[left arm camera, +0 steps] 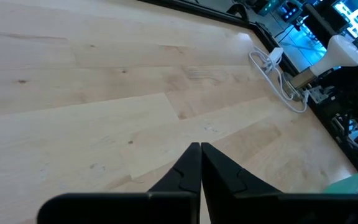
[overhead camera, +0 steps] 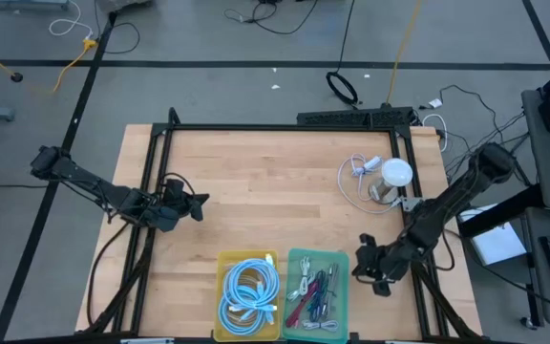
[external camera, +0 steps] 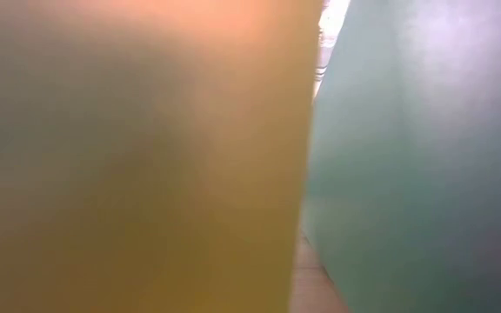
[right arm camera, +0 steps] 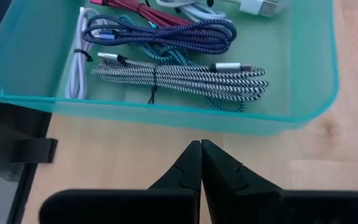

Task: Pick & Place USB Port
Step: Adjust the bins

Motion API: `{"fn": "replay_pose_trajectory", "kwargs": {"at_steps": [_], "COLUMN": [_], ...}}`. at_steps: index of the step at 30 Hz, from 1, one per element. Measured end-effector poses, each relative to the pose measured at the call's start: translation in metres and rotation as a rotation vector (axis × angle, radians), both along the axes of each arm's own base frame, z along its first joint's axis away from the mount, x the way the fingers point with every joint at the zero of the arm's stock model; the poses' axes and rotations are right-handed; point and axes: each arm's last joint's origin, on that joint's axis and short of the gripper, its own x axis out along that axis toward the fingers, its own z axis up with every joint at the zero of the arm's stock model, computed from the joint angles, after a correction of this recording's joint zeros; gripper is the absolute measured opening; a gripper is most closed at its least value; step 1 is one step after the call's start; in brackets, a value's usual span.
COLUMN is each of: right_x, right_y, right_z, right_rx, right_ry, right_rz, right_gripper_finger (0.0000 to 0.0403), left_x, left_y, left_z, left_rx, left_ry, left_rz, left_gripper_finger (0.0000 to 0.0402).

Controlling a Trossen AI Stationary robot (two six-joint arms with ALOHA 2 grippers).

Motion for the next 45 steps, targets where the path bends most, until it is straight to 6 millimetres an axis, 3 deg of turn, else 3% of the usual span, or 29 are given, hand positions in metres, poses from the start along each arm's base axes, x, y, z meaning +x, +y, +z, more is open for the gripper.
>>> {"fn": "replay_pose_trajectory", "kwargs": {"at_steps": [20,30,38,45], "right_x": [0.032,0.036,0.046,0.038], "right_y": [-0.002,-0.001,0.002,-0.014], "right_z": [0.007,0.006,0.044,0.083], "right_rx": [-0.076,-0.048,0.013,-0.005], "right_ry": [-0.083,-0.079,-0.375,-0.605], "right_rz": [-0.022,-0.019,-0.042,-0.062], "right_gripper_finger": [0.0,0.0,0.0,0.0], "left_x": [0.0,0.0,0.0,0.0], "left_y": [0.0,0.0,0.0,0.0], "left_z": [0.0,0.0,0.0,0.0], "left_rx": [0.003,0.014,0.034,0.033], "left_ry": [0.002,0.009,0.022,0.022], "left_rz": [-0.002,-0.009,-0.021,-0.02], "left_gripper_finger": [0.0004,0.0003,0.0003,0.0008]}}
